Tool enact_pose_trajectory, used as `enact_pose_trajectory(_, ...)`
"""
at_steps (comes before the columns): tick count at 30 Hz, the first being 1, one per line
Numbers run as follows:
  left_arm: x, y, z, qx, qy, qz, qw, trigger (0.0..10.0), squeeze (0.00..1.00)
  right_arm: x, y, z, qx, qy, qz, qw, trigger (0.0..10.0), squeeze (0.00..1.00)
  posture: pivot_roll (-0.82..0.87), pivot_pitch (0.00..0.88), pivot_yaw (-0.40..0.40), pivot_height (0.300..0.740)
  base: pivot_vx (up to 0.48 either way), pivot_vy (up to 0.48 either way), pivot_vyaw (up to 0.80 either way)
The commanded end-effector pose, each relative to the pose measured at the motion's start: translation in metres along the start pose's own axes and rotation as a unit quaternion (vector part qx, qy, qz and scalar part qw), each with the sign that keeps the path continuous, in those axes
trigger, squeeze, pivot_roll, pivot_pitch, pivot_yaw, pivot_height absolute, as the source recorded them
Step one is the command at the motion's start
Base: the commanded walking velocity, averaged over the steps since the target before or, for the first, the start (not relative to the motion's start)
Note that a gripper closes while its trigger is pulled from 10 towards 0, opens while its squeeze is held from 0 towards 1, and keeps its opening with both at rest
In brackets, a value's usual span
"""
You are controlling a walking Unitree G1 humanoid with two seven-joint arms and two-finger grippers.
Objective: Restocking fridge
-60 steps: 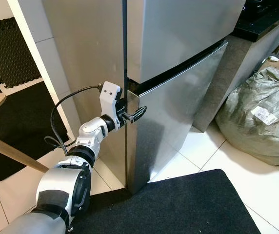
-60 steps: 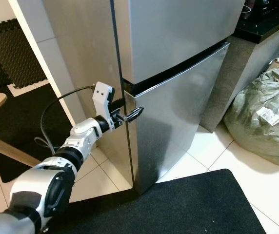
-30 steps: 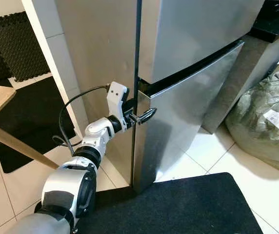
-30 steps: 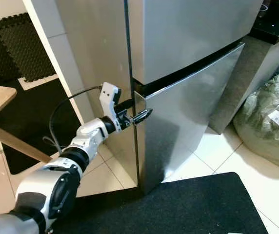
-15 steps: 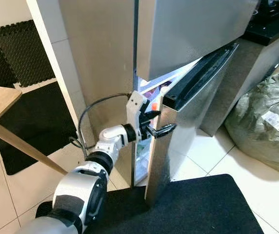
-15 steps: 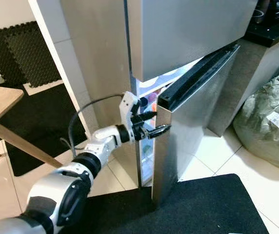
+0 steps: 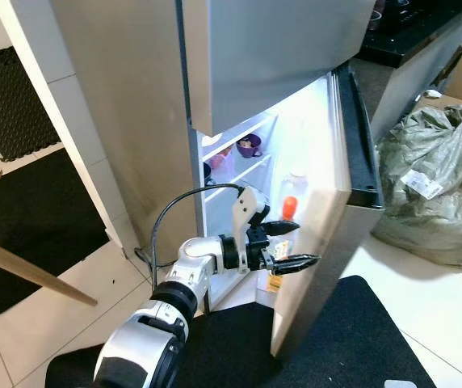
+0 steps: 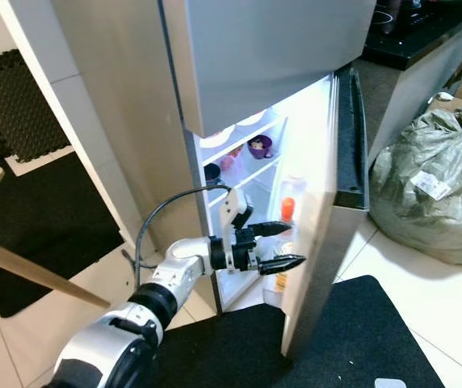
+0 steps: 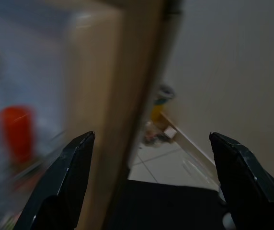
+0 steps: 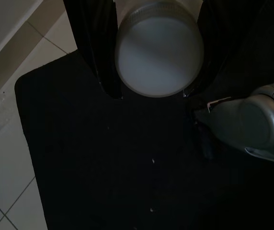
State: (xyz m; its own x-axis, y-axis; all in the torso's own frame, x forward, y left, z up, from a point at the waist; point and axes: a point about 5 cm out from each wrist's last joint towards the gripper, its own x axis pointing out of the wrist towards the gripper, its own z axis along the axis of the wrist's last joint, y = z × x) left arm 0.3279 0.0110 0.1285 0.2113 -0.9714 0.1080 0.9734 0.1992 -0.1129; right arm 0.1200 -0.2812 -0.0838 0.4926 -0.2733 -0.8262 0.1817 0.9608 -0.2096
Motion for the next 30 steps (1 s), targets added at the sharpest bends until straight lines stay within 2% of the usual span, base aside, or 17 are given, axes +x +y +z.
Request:
enact_pose_trajectory(1, 0.008, -0.012, -0.016, -0.04, -0.023, 0.016, 0.999, 10.0, 0.0, -0.001, 0.003, -0.006, 0.005, 0.013, 0.0, 1.0, 10.0, 0.0, -0.21, 0.094, 0.016, 0.74, 0.0, 0.0, 0.0)
enact_pose_trajectory(4, -0.002, -0.007, -0.021, -0.044, -0.016, 0.04, 0.998, 10.0, 0.0, -0.001, 0.003, -0.006, 0.005, 0.012, 0.001, 1.0, 10.0, 0.0, -0.2, 0.092, 0.017, 0.74, 0.0, 0.0, 0.0)
enact_pose_trajectory(8, -0.058, 0.004, -0.06, -0.073, 0.051, 0.176, 0.98, 10.0, 0.0, 0.001, 0.006, -0.001, 0.005, 0.009, 0.004, 1.0, 10.0, 0.0, -0.2, 0.082, 0.019, 0.74, 0.0, 0.0, 0.0)
enact_pose_trajectory(9, -0.058, 0.004, -0.06, -0.073, 0.051, 0.176, 0.98, 10.0, 0.0, 0.001, 0.006, -0.001, 0.005, 0.009, 0.004, 1.0, 10.0, 0.0, -0.2, 0.082, 0.019, 0.74, 0.0, 0.0, 0.0)
enact_pose_trajectory(10, -0.069, 0.004, -0.069, -0.077, 0.072, 0.206, 0.973, 10.0, 0.0, 0.001, 0.007, 0.0, 0.004, 0.006, 0.005, 1.0, 10.0, 0.0, -0.2, 0.079, 0.019, 0.74, 0.0, 0.0, 0.0)
enact_pose_trajectory(12, -0.069, 0.004, -0.069, -0.077, 0.072, 0.206, 0.973, 10.0, 0.0, 0.001, 0.007, 0.0, 0.004, 0.006, 0.005, 1.0, 10.0, 0.0, -0.2, 0.079, 0.019, 0.74, 0.0, 0.0, 0.0)
enact_pose_trajectory(13, -0.096, 0.002, -0.092, -0.101, 0.118, 0.271, 0.95, 10.0, 0.0, 0.003, 0.008, 0.009, 0.001, -0.008, 0.007, 1.0, 10.0, 0.0, -0.19, 0.068, 0.016, 0.74, 0.0, 0.0, 0.0)
enact_pose_trajectory(14, -0.096, 0.002, -0.092, -0.101, 0.118, 0.271, 0.95, 10.0, 0.0, 0.003, 0.008, 0.009, 0.001, -0.008, 0.007, 1.0, 10.0, 0.0, -0.19, 0.068, 0.016, 0.74, 0.0, 0.0, 0.0)
enact_pose_trajectory(17, -0.13, -0.008, -0.119, -0.141, 0.166, 0.345, 0.913, 10.0, 0.0, 0.005, 0.009, 0.023, -0.014, -0.03, 0.011, 0.999, 10.0, 0.0, -0.19, 0.059, 0.014, 0.74, 0.0, 0.0, 0.0)
enact_pose_trajectory(18, -0.13, -0.008, -0.119, -0.141, 0.166, 0.345, 0.913, 10.0, 0.0, 0.005, 0.009, 0.023, -0.014, -0.03, 0.011, 0.999, 10.0, 0.0, -0.19, 0.059, 0.014, 0.74, 0.0, 0.0, 0.0)
enact_pose_trajectory(20, -0.147, -0.016, -0.133, -0.162, 0.186, 0.378, 0.892, 10.0, 0.0, 0.006, 0.009, 0.031, -0.019, -0.043, 0.013, 0.999, 10.0, 0.0, -0.19, 0.051, 0.013, 0.74, 0.0, 0.0, 0.0)
enact_pose_trajectory(22, -0.147, -0.016, -0.133, -0.162, 0.186, 0.378, 0.892, 10.0, 0.0, 0.006, 0.009, 0.031, -0.019, -0.043, 0.013, 0.999, 10.0, 0.0, -0.19, 0.051, 0.013, 0.74, 0.0, 0.0, 0.0)
enact_pose_trajectory(25, -0.167, -0.026, -0.147, -0.186, 0.21, 0.42, 0.863, 10.0, 0.0, 0.007, 0.012, 0.041, -0.03, -0.059, 0.023, 0.998, 10.0, 0.0, -0.19, 0.043, 0.01, 0.74, 0.0, 0.0, 0.0)
enact_pose_trajectory(26, -0.167, -0.026, -0.147, -0.186, 0.21, 0.42, 0.863, 10.0, 0.0, 0.007, 0.012, 0.041, -0.03, -0.059, 0.023, 0.998, 10.0, 0.0, -0.19, 0.043, 0.01, 0.74, 0.0, 0.0, 0.0)
enact_pose_trajectory(27, -0.174, -0.03, -0.152, -0.192, 0.219, 0.434, 0.852, 10.0, 0.0, 0.007, 0.015, 0.045, -0.04, -0.066, 0.032, 0.997, 10.0, 0.0, -0.18, 0.042, 0.01, 0.74, 0.0, 0.0, 0.0)
enact_pose_trajectory(29, -0.174, -0.03, -0.152, -0.192, 0.219, 0.434, 0.852, 10.0, 0.0, 0.007, 0.015, 0.045, -0.04, -0.066, 0.032, 0.997, 10.0, 0.0, -0.18, 0.042, 0.01, 0.74, 0.0, 0.0, 0.0)
enact_pose_trajectory(30, -0.184, -0.036, -0.159, -0.2, 0.234, 0.456, 0.835, 10.0, 0.0, 0.008, 0.02, 0.052, -0.047, -0.082, 0.053, 0.994, 10.0, 0.0, -0.18, 0.037, 0.011, 0.74, 0.0, 0.0, 0.0)
